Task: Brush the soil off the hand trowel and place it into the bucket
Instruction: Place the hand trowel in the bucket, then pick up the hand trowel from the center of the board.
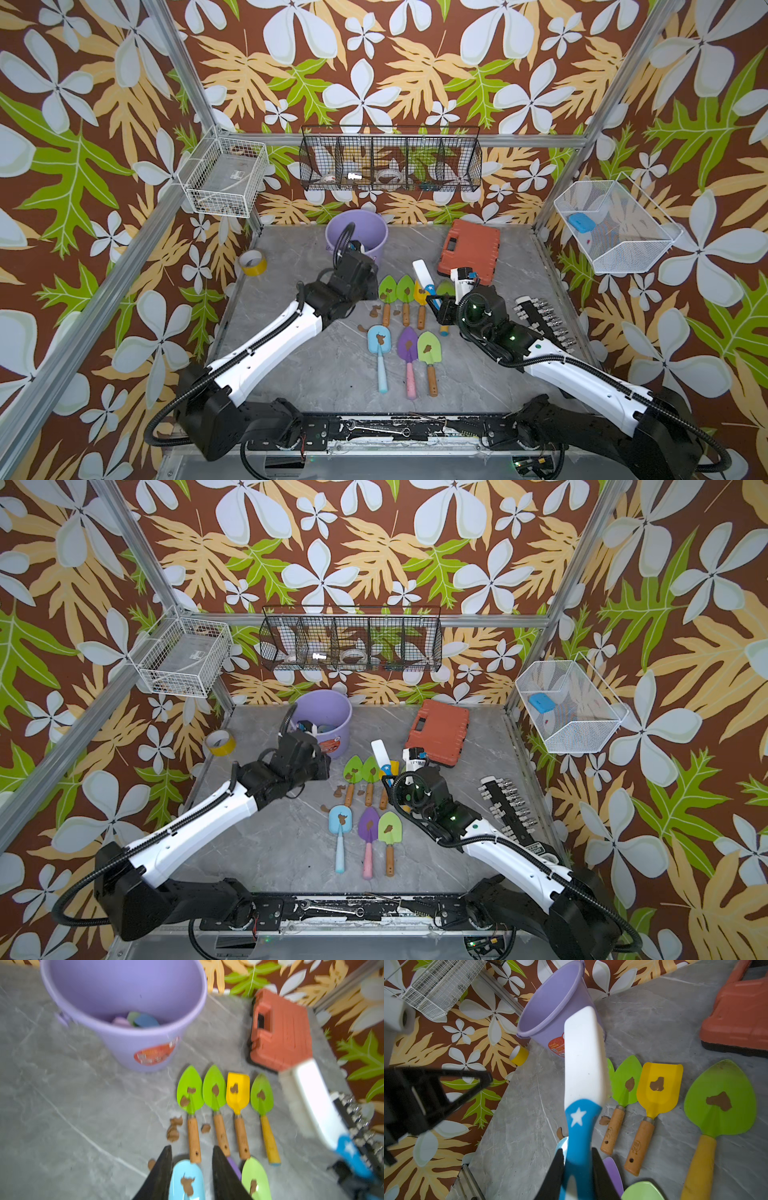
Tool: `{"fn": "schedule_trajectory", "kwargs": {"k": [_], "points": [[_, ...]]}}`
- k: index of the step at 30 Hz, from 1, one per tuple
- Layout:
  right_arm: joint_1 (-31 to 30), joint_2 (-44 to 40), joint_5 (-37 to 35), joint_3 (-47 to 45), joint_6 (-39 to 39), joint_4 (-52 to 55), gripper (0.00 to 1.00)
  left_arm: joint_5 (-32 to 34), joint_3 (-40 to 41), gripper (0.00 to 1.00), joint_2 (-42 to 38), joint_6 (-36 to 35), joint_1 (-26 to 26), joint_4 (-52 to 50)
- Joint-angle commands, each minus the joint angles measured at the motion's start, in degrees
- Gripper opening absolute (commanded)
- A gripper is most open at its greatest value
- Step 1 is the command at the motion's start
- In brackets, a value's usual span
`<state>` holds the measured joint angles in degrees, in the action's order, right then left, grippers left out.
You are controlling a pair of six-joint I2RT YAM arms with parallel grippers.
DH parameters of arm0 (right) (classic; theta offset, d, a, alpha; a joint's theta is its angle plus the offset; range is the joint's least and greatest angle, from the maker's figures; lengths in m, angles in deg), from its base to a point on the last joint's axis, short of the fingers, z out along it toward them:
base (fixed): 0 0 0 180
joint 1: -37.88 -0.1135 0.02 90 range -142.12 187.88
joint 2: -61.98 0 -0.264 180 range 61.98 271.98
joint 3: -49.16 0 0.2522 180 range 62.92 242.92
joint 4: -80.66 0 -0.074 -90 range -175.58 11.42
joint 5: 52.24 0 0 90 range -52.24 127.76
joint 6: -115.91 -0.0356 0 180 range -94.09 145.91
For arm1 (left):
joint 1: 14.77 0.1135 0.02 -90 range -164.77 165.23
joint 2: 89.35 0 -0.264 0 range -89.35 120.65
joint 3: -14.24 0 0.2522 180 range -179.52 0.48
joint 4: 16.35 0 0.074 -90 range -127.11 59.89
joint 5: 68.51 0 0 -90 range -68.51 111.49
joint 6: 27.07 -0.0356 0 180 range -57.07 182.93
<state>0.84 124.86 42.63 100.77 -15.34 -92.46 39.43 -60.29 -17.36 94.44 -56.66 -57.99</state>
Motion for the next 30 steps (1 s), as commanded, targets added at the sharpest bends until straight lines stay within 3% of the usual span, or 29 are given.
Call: {"fn": "schedule_trajectory", "kwargs": {"k": [1, 6, 13, 19, 30], "points": [[-0.1, -1.6, -1.9, -0.9, 1.1, 2.8, 0.0, 9.9, 7.7, 0.39, -5.1, 8.4, -7.4, -0.9], [-0.3, -2.8, -2.1, -3.2, -0.1, 3.1, 0.0, 8.5, 17.2, 0.47, -8.5, 18.9, -17.8, 0.2], [-2.5, -2.2, -3.3, -2.9, -0.3, 3.1, 0.0, -1.6, 24.0, 0.59, -3.3, 21.6, -21.2, 8.5], [-2.9, -2.0, -3.4, -2.9, -0.1, 3.2, 0.0, -4.2, 25.8, 0.59, 1.6, 22.2, -21.7, 11.0], [-2.9, -0.8, -2.6, -2.3, 0.0, 2.5, 0.0, -2.2, 24.3, 0.48, 9.1, 23.1, -25.3, 7.7]]}}
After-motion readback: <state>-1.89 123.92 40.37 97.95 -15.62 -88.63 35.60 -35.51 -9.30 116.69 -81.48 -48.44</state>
